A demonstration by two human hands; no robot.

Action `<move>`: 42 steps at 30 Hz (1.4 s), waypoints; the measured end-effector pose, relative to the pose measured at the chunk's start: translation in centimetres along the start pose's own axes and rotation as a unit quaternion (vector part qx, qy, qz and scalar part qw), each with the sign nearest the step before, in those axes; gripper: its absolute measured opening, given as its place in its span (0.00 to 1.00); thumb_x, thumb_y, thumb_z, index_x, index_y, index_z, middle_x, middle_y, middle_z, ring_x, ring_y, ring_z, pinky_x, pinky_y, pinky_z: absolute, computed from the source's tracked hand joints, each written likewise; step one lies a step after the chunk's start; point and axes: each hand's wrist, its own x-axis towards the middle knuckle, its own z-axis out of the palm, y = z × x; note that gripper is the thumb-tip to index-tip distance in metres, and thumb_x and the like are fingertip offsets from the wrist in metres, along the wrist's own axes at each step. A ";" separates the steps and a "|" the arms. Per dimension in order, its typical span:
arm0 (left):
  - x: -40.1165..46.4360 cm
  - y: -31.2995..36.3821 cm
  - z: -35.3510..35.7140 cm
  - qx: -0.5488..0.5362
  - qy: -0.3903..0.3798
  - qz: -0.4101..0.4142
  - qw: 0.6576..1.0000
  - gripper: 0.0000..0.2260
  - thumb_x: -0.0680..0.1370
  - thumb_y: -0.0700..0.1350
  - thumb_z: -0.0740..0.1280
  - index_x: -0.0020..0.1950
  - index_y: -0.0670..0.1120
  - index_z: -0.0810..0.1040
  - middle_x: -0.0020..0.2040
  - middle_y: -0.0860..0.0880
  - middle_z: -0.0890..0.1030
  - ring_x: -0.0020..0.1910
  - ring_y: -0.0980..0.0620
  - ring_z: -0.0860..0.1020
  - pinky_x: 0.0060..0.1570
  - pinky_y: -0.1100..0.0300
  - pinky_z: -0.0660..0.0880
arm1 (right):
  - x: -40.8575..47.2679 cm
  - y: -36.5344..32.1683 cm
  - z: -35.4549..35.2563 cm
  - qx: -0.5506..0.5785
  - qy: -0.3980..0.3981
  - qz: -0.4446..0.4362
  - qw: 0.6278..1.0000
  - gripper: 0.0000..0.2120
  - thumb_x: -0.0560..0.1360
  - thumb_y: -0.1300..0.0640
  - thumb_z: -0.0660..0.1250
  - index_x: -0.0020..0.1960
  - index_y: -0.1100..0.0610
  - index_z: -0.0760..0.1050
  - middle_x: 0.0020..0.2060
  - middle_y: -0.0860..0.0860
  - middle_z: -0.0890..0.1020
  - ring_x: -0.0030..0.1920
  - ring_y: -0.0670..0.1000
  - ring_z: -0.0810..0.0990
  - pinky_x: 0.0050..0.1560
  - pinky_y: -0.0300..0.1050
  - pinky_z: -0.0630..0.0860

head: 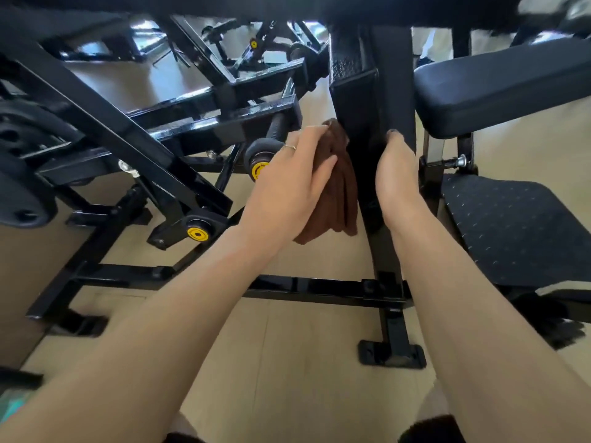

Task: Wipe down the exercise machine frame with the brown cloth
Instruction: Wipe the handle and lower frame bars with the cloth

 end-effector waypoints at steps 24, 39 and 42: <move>4.7 1.1 -0.4 0.059 -0.032 -0.082 0.994 0.13 0.86 0.45 0.59 0.68 0.40 0.70 0.59 0.41 0.79 0.57 0.40 0.78 0.52 0.51 0.71 | -0.7 0.6 1.0 0.026 0.054 0.019 0.998 0.19 0.86 0.47 0.49 0.63 0.49 0.77 0.61 0.49 0.79 0.61 0.50 0.76 0.62 0.48 0.69; 0.6 1.6 0.8 0.014 0.012 -0.080 0.997 0.16 0.86 0.45 0.61 0.73 0.45 0.69 0.67 0.46 0.76 0.62 0.48 0.77 0.57 0.58 0.75 | -1.1 1.0 1.4 0.011 0.088 -0.017 0.996 0.21 0.82 0.47 0.47 0.56 0.50 0.78 0.48 0.45 0.80 0.52 0.45 0.78 0.47 0.43 0.70; 4.0 0.9 0.6 0.009 0.012 -0.095 0.995 0.12 0.85 0.45 0.60 0.67 0.43 0.71 0.59 0.44 0.79 0.55 0.46 0.79 0.50 0.60 0.71 | -1.0 1.1 1.3 -0.004 0.087 -0.028 0.996 0.21 0.83 0.48 0.46 0.58 0.49 0.77 0.51 0.47 0.81 0.51 0.44 0.76 0.48 0.41 0.70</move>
